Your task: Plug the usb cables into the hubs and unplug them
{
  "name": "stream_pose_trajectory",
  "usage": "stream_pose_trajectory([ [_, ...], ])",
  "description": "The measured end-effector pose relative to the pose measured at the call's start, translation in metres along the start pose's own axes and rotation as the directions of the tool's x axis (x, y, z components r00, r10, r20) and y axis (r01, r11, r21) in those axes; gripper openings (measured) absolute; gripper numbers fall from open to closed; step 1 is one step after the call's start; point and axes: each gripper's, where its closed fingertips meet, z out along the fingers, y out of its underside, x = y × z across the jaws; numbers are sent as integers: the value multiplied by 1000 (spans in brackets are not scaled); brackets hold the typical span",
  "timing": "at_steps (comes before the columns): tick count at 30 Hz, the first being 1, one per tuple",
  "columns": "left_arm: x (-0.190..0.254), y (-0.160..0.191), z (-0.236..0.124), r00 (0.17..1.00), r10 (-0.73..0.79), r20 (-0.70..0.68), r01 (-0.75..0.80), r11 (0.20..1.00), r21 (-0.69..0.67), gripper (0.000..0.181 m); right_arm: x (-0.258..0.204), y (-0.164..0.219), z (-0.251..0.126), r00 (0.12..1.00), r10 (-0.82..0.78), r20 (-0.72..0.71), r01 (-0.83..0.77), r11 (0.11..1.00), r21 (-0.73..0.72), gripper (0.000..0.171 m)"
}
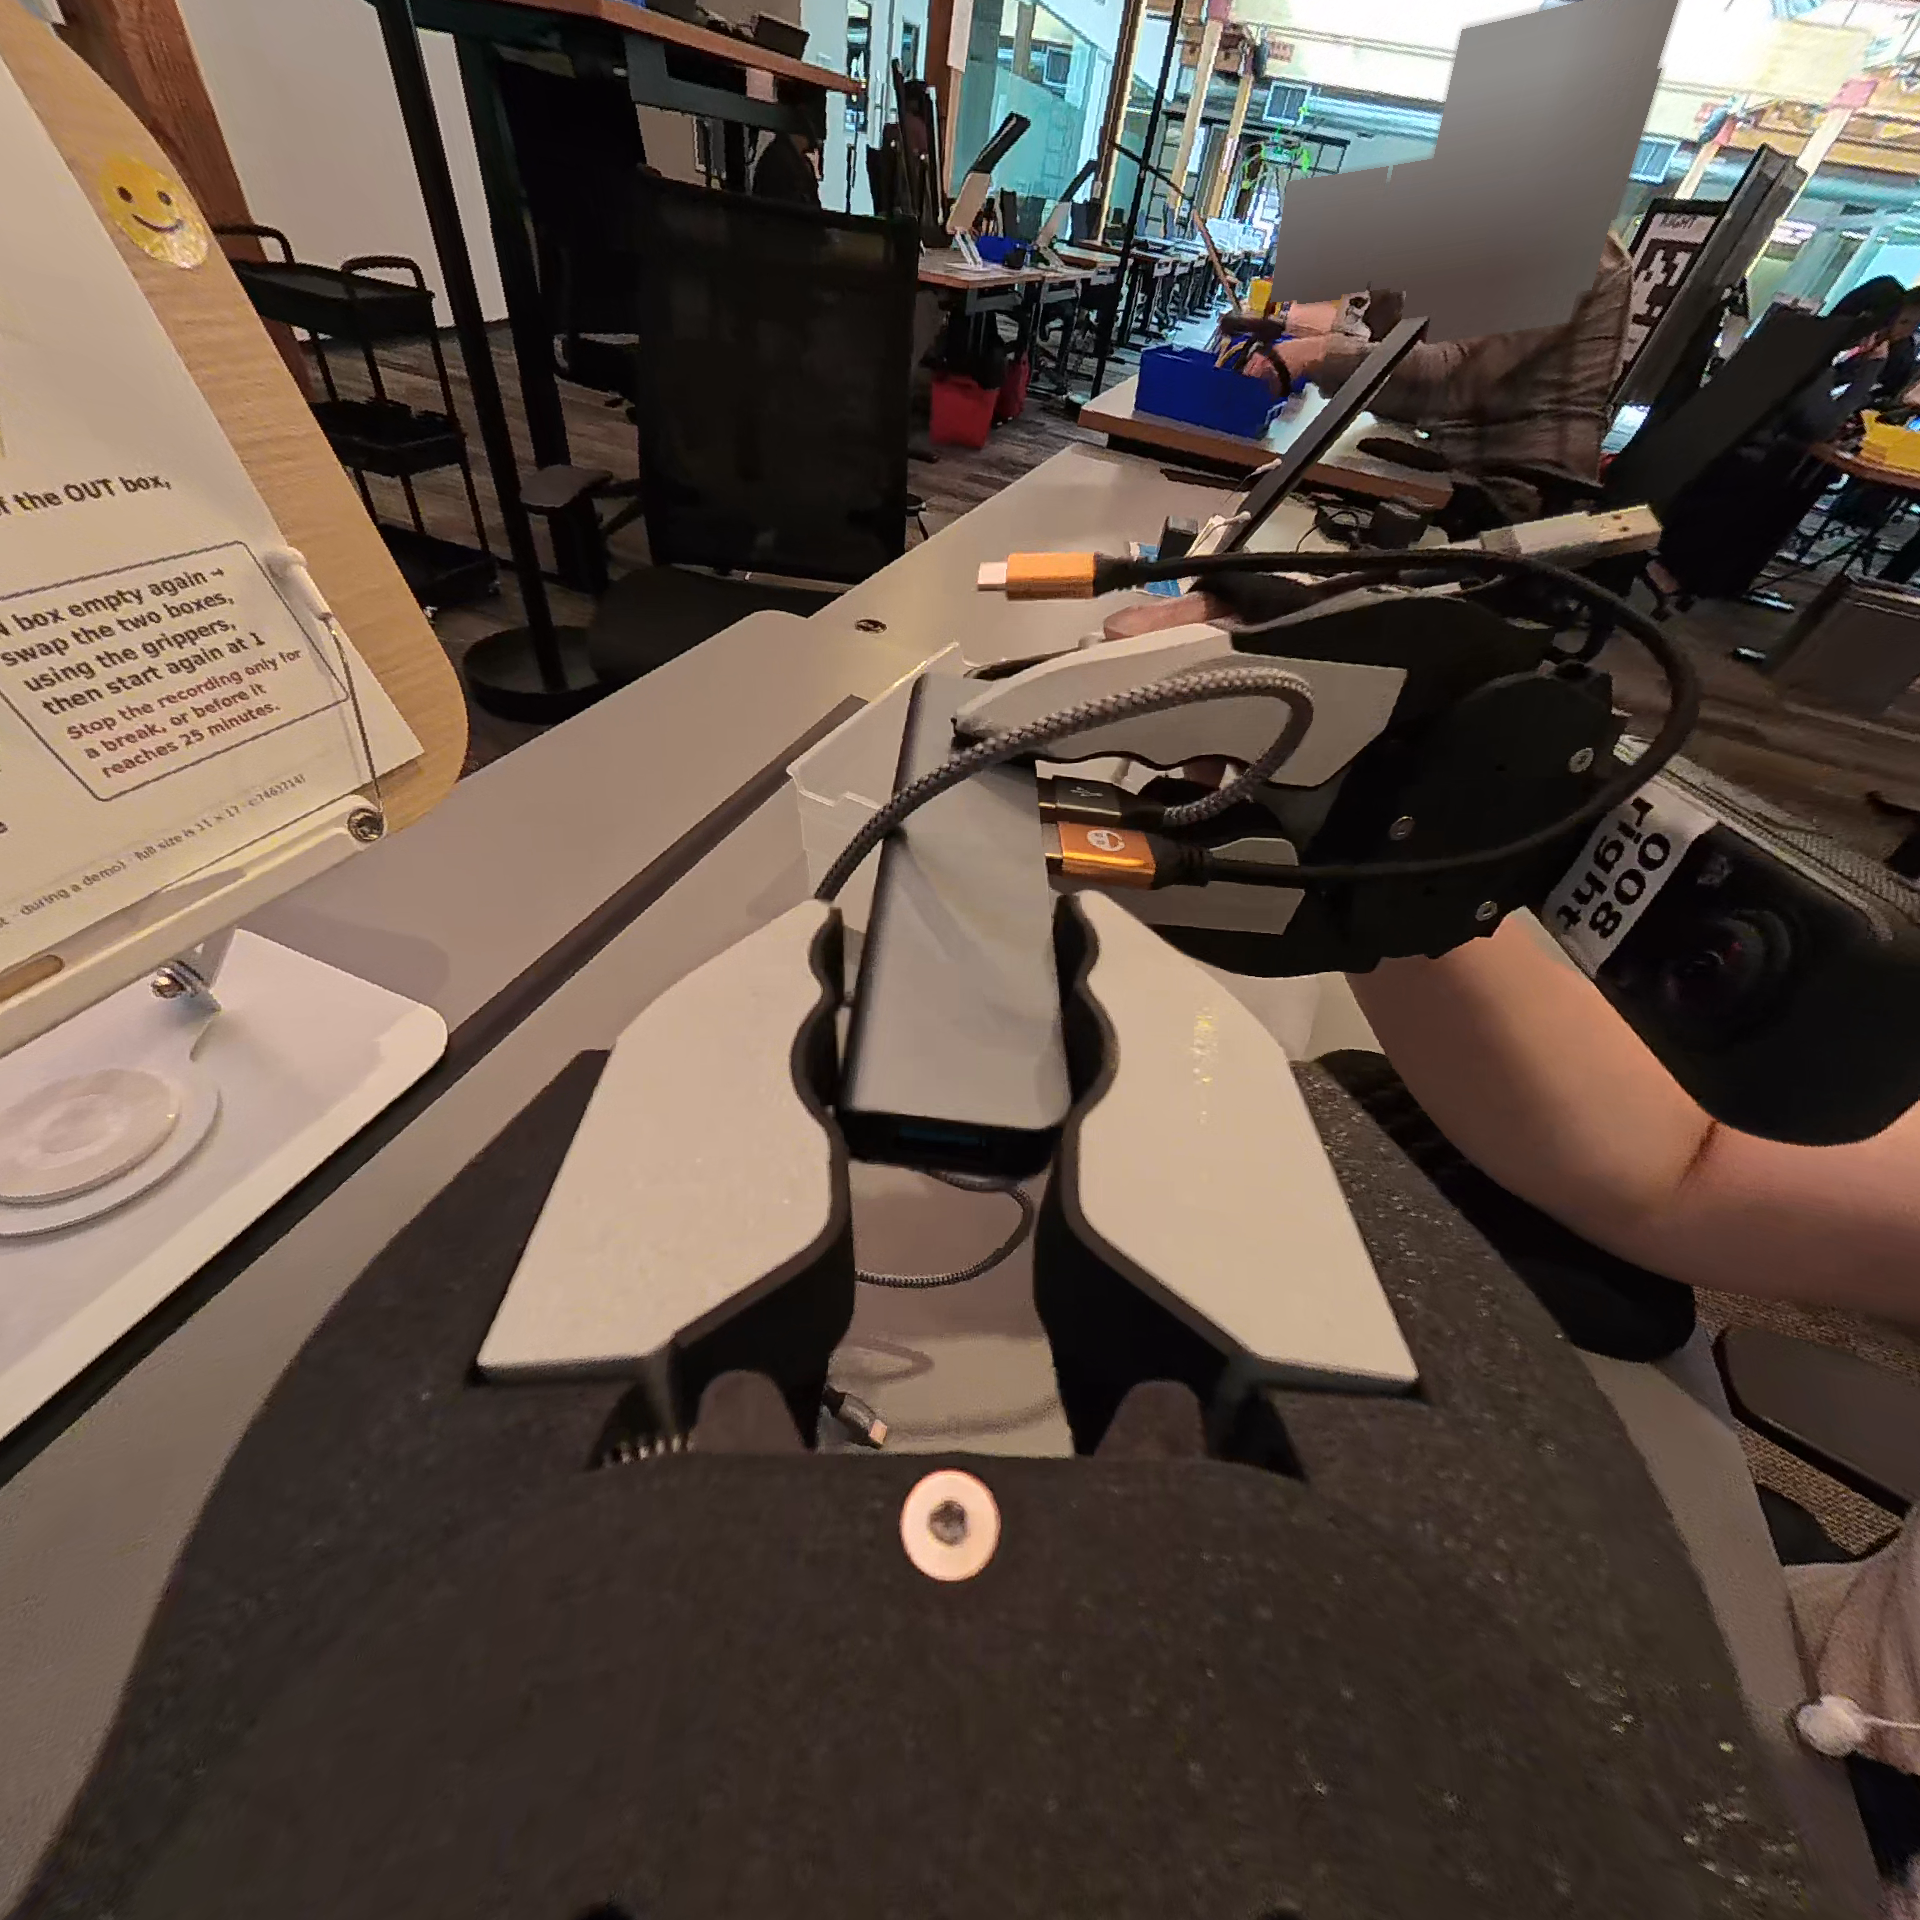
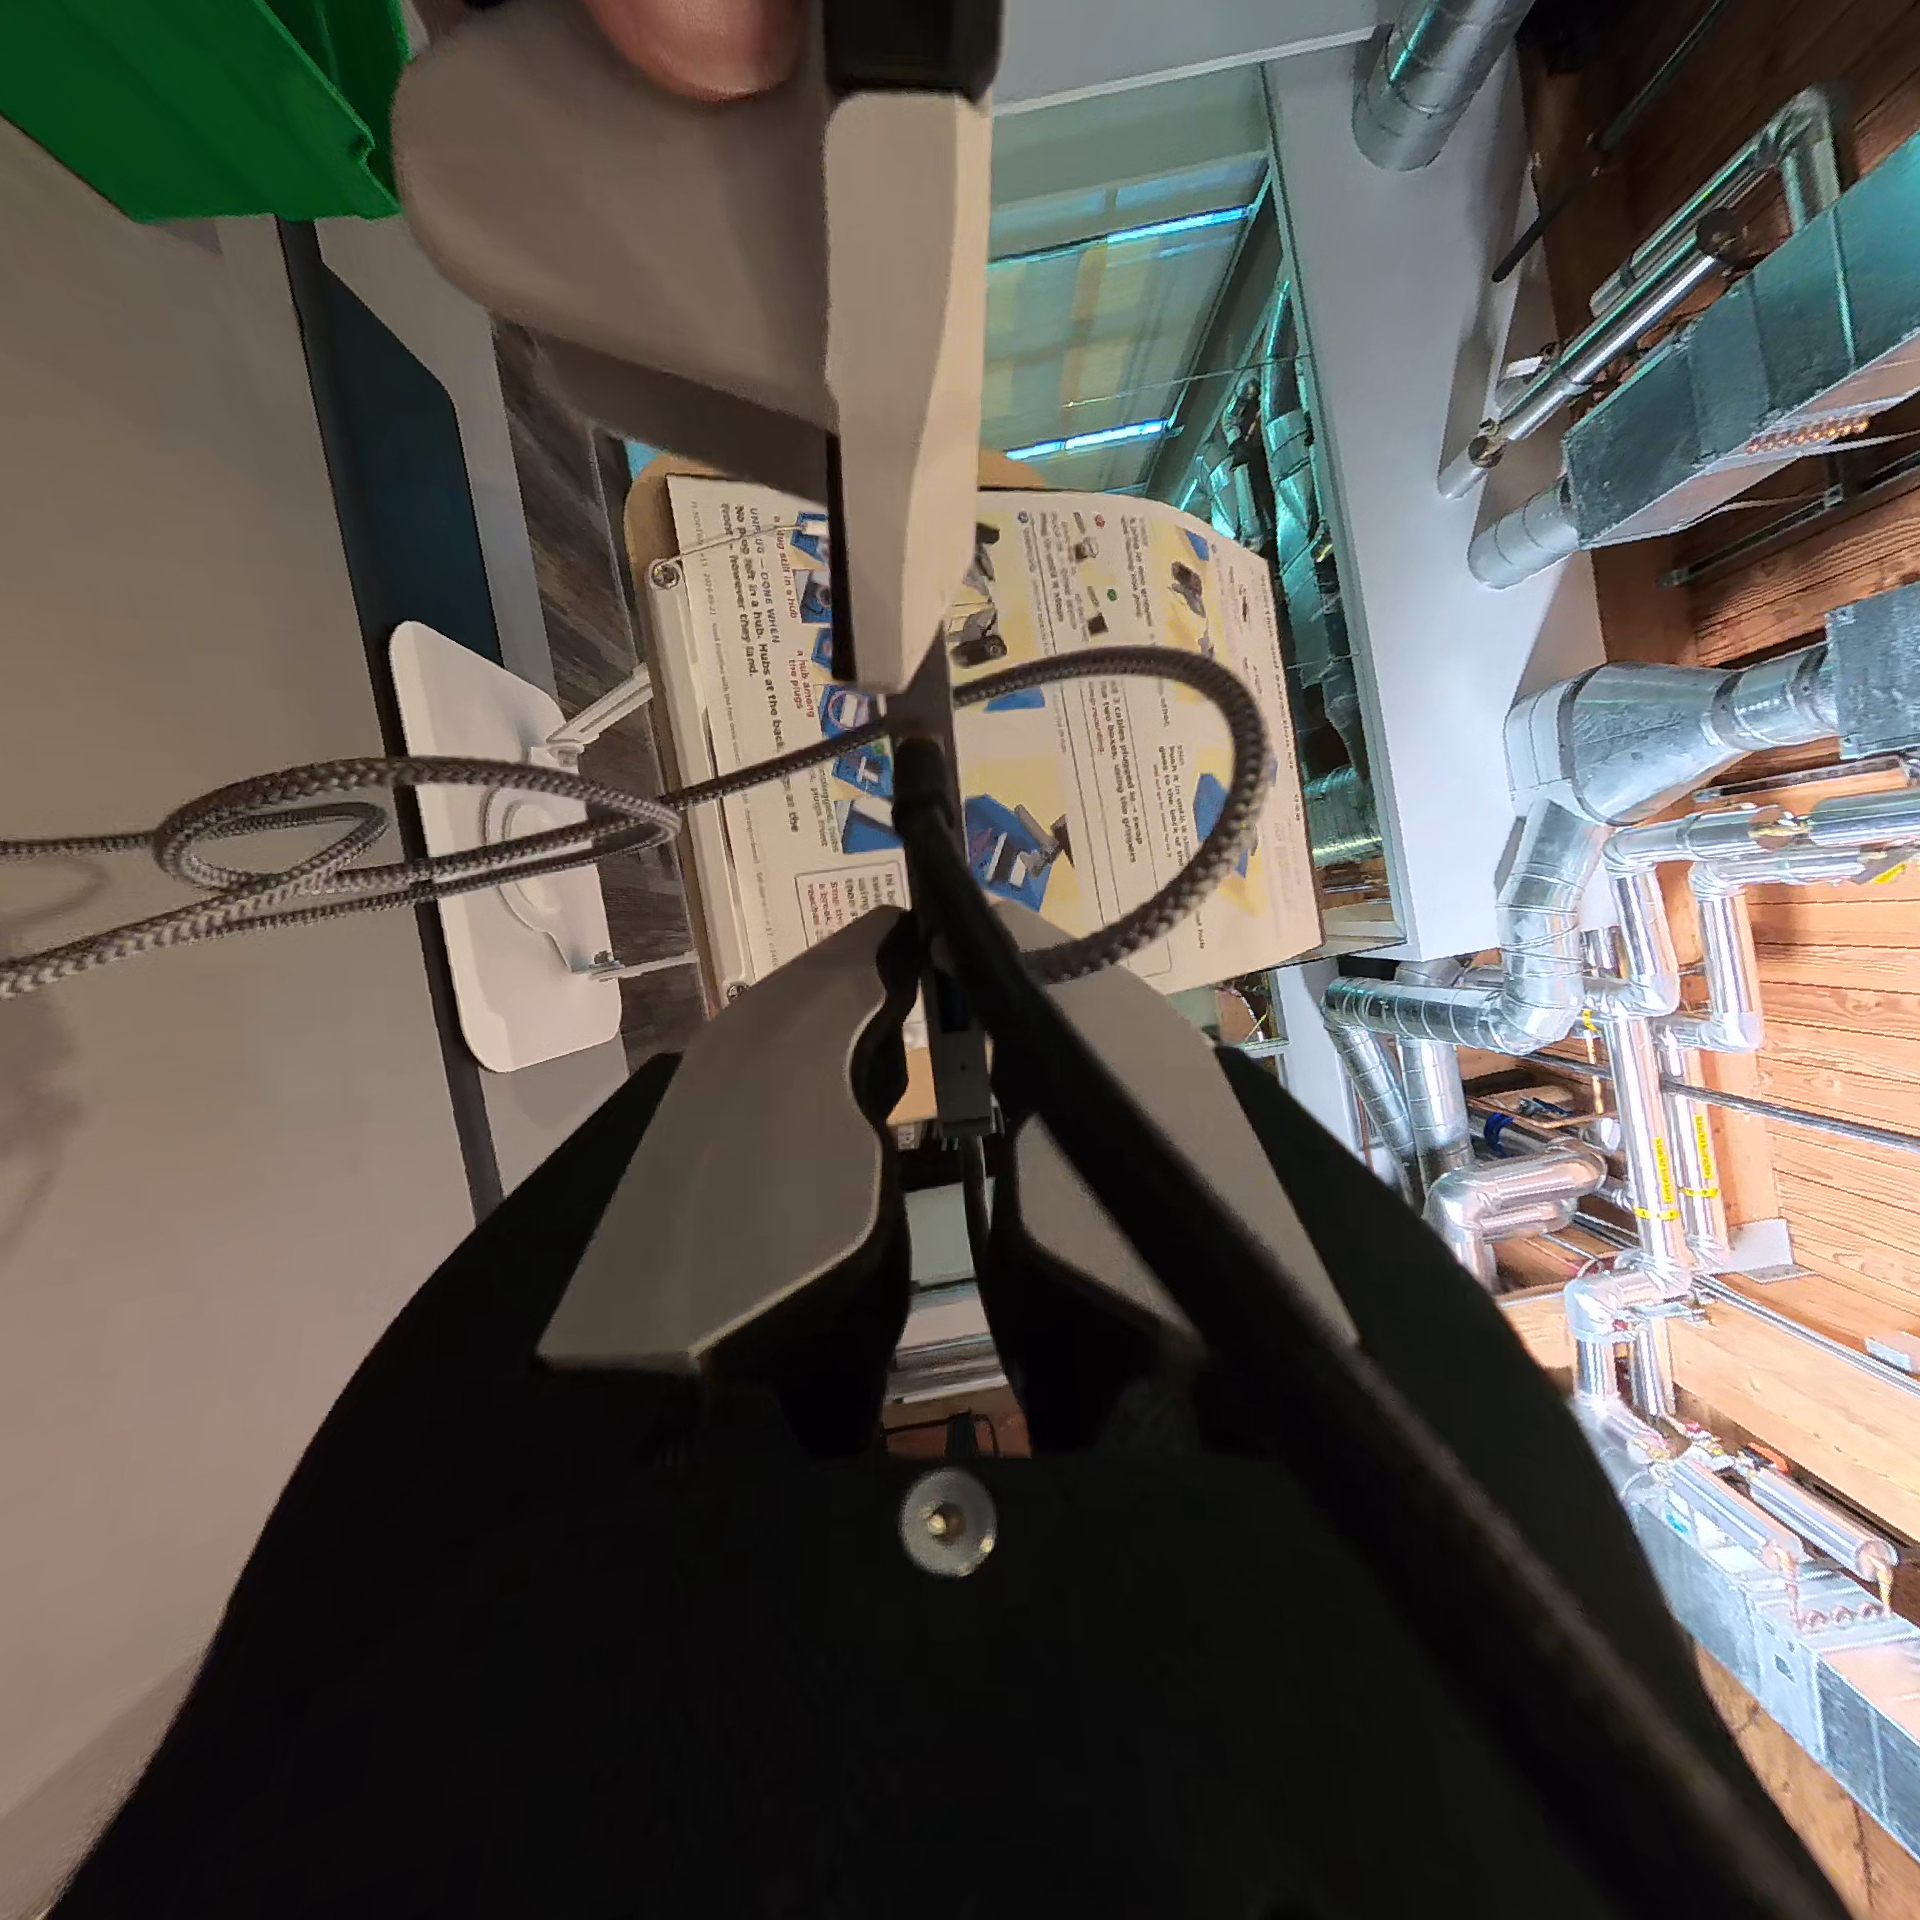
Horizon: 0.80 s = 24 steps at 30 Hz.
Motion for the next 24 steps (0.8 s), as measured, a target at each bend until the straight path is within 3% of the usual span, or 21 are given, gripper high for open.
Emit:
stream_pose_trajectory([
  [12,8,-8,-3,993,111,33,-111,994,10,36,10,-8,-2,995,-13,-100,17,999,40,12],
  [24,3,-10,-8,986,133,95,-133,991,-8,36,8,-11,0,994,-2,-108,7,999,44,12],
])
